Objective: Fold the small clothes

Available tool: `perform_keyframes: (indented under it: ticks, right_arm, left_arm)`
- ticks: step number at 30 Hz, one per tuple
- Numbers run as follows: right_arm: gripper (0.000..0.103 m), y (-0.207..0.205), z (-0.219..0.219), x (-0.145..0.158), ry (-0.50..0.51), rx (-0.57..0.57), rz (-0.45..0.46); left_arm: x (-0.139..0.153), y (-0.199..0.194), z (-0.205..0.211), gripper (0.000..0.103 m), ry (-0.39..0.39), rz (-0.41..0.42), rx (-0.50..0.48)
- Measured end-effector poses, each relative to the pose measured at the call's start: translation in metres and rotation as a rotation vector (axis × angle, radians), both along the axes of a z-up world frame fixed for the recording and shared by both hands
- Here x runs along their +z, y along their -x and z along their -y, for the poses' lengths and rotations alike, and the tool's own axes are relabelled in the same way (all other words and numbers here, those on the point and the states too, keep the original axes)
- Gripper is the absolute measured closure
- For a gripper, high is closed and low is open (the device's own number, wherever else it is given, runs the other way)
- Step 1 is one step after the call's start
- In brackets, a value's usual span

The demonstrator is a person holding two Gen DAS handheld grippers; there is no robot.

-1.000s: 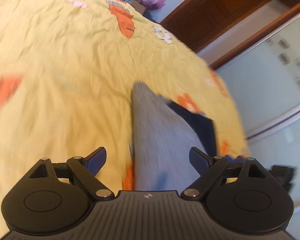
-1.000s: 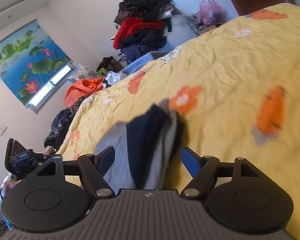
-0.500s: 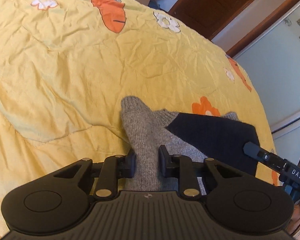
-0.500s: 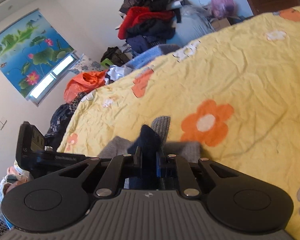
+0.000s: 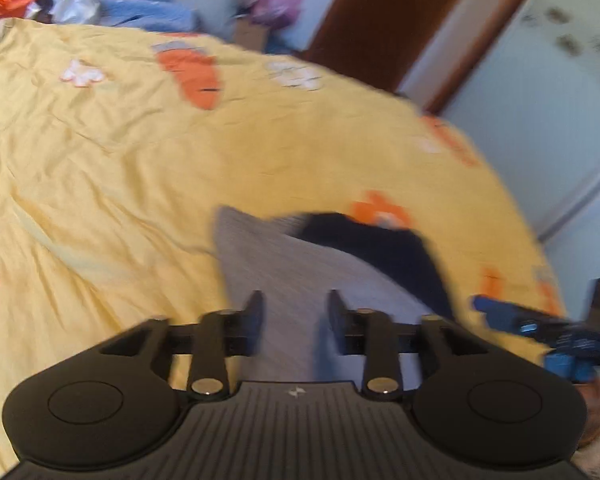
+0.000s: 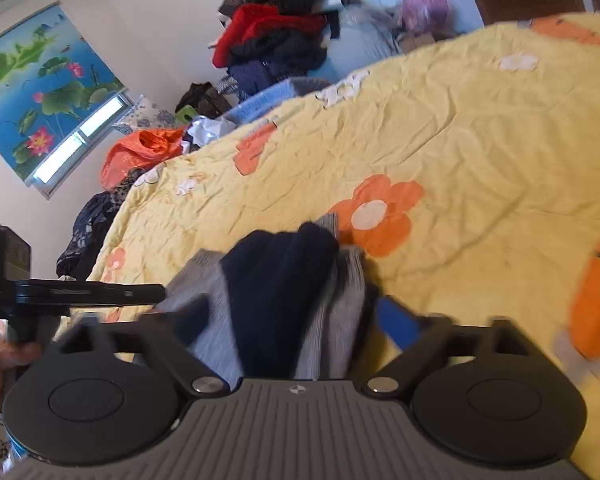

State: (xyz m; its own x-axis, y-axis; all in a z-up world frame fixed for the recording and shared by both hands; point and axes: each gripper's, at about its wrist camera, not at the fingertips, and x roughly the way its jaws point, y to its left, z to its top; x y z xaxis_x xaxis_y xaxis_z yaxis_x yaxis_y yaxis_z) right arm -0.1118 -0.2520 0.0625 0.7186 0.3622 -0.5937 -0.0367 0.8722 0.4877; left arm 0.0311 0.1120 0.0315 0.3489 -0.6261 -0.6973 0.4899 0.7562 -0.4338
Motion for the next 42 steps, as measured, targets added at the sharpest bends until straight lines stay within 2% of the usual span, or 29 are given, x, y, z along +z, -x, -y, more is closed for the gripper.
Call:
perform_keyframes:
  ticks: [1,2,4,6,8,12,15,18,19,21,24,25,26,27,28,31,32,33,34,37,39,42]
  right_arm:
    - [0.01,0.019,0.0,0.003,-0.013,0.022,0.006]
    - [0.012,0.037,-0.001,0.004,-0.024,0.025,0.003]
    - [0.011,0.066,-0.005,0.0,-0.021,0.04,-0.019]
    - [0.013,0.089,-0.009,-0.005,-0.015,0.027,-0.033]
    - [0.019,0.1,-0.01,-0.012,-0.048,0.03,-0.044]
    - [0.021,0.111,-0.01,-0.02,-0.099,-0.018,-0.049]
    - [0.021,0.115,-0.01,-0.022,-0.122,-0.041,-0.045]
    - [0.021,0.116,-0.013,-0.024,-0.129,-0.042,-0.049]
    - [0.021,0.116,-0.016,-0.024,-0.114,-0.042,-0.046]
    - [0.021,0.116,-0.02,-0.024,-0.091,-0.036,-0.048]
    - [0.021,0.116,-0.02,-0.027,-0.107,-0.036,-0.048]
    - [0.021,0.115,-0.02,-0.027,-0.106,-0.041,-0.046]
    - [0.021,0.114,-0.019,-0.028,-0.109,-0.041,-0.046]
    - [0.021,0.112,-0.02,-0.03,-0.116,-0.036,-0.05]
    - [0.021,0.11,-0.02,-0.031,-0.124,-0.035,-0.056]
    - [0.021,0.106,-0.024,-0.036,-0.134,-0.028,-0.056]
    - [0.03,0.105,-0.025,-0.037,-0.136,-0.024,-0.056]
    - [0.044,0.104,-0.028,-0.039,-0.129,-0.018,-0.065]
    - [0.08,0.102,-0.03,-0.041,-0.119,-0.02,-0.084]
    - [0.083,0.103,-0.037,-0.042,-0.114,-0.022,-0.083]
    - [0.083,0.107,-0.038,-0.035,-0.137,-0.028,-0.064]
    - [0.084,0.109,-0.045,-0.019,-0.116,-0.012,-0.033]
  left_arm:
    - [0.004,0.022,-0.004,0.024,0.062,-0.017,-0.036]
    - [0.005,0.042,-0.008,0.016,0.115,-0.035,-0.074]
    - [0.002,0.075,-0.016,0.016,0.176,-0.09,-0.106]
    - [-0.008,0.092,-0.028,0.016,0.204,-0.159,-0.071]
    - [-0.02,0.097,-0.039,0.016,0.17,-0.205,-0.019]
    - [-0.038,0.093,-0.06,0.017,0.161,-0.291,0.05]
    - [-0.042,0.093,-0.058,0.017,0.14,-0.306,0.038]
    - [-0.043,0.096,-0.044,0.018,0.084,-0.266,0.02]
    - [-0.045,0.098,-0.039,0.019,0.055,-0.247,0.008]
    - [-0.05,0.099,-0.028,0.035,-0.026,-0.228,-0.005]
    - [-0.061,0.102,-0.011,0.035,-0.166,-0.184,-0.021]
    - [-0.061,0.104,-0.008,0.035,-0.181,-0.156,-0.025]
    - [-0.06,0.107,-0.004,0.043,-0.211,-0.132,-0.028]
    - [-0.059,0.109,-0.002,0.059,-0.225,-0.112,-0.025]
    - [-0.06,0.11,-0.001,0.065,-0.235,-0.107,-0.019]
    - [-0.061,0.113,0.005,0.072,-0.253,-0.083,-0.018]
    - [-0.06,0.114,0.006,0.079,-0.252,-0.076,-0.022]
    - [-0.059,0.115,0.006,0.084,-0.248,-0.067,-0.023]
    - [-0.059,0.116,0.005,0.084,-0.245,-0.062,-0.026]
    - [-0.057,0.116,0.0,0.087,-0.229,-0.063,-0.026]
    - [-0.054,0.117,-0.003,0.088,-0.225,-0.053,-0.038]
    - [-0.049,0.118,-0.009,0.088,-0.223,-0.046,-0.057]
